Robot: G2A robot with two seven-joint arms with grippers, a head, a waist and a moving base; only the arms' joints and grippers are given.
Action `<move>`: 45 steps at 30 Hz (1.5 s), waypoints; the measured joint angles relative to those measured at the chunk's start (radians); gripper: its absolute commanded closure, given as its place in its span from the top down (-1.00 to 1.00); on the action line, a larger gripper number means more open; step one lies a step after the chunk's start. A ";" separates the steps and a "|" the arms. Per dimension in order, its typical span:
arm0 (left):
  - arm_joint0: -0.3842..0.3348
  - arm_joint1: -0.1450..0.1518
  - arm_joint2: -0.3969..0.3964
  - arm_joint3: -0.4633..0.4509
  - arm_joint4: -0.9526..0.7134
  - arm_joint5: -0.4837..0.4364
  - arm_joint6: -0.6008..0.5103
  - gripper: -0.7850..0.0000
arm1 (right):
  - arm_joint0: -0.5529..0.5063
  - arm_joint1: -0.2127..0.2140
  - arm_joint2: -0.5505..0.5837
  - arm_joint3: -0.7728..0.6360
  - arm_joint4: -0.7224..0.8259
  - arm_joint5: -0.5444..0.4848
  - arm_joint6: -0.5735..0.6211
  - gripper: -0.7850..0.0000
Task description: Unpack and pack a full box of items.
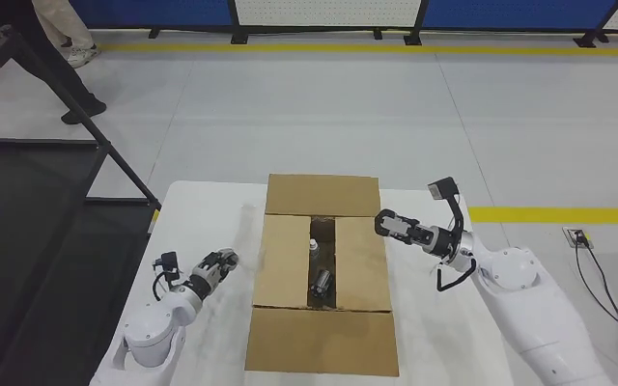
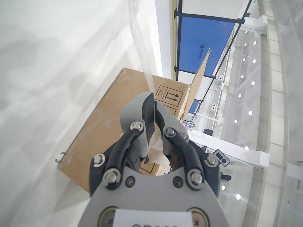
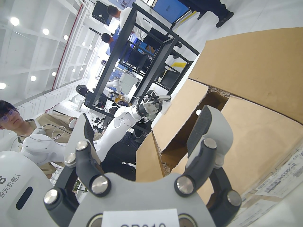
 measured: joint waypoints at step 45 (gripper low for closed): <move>0.227 0.001 -0.179 -0.345 -0.080 -0.210 0.013 0.98 | 0.130 -0.062 -0.112 0.109 0.055 0.008 0.113 1.00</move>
